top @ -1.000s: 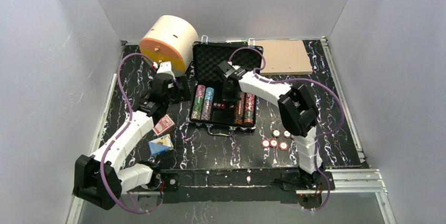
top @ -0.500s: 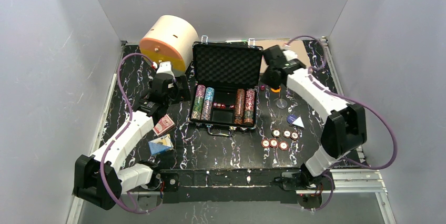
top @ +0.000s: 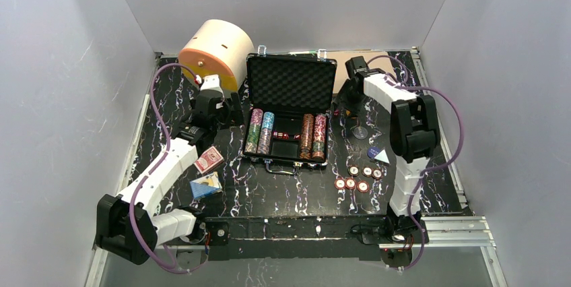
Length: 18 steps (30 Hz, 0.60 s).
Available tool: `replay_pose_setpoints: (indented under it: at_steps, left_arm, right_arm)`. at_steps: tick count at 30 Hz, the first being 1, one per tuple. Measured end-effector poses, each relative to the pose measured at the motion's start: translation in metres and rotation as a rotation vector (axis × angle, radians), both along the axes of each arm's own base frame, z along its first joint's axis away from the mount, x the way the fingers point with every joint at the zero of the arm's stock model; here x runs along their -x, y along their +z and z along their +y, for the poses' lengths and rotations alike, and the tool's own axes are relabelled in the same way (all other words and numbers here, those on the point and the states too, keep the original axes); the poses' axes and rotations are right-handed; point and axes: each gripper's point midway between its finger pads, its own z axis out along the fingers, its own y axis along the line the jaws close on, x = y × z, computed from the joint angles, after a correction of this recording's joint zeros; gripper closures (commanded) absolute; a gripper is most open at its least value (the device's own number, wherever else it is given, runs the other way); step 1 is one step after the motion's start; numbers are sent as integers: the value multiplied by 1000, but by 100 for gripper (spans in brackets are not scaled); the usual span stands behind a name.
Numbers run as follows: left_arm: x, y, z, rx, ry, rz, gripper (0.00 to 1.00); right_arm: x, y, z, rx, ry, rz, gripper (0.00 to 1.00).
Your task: Pack up texas hold em set
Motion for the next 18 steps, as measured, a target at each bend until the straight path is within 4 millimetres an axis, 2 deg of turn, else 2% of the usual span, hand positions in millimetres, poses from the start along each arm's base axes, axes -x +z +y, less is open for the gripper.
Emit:
replay_pose_setpoints:
  at_steps: [5, 10, 18]
  left_arm:
    - [-3, 3, 2, -13, 7, -8, 2]
    - [-4, 5, 4, -25, 16, -14, 2]
    - [-8, -3, 4, -37, 18, 6, 2]
  right_arm:
    - [-29, -15, 5, -79, 89, 6, 38]
    - [-44, -13, 7, -102, 135, -7, 48]
    - [-35, -15, 9, -91, 198, 29, 48]
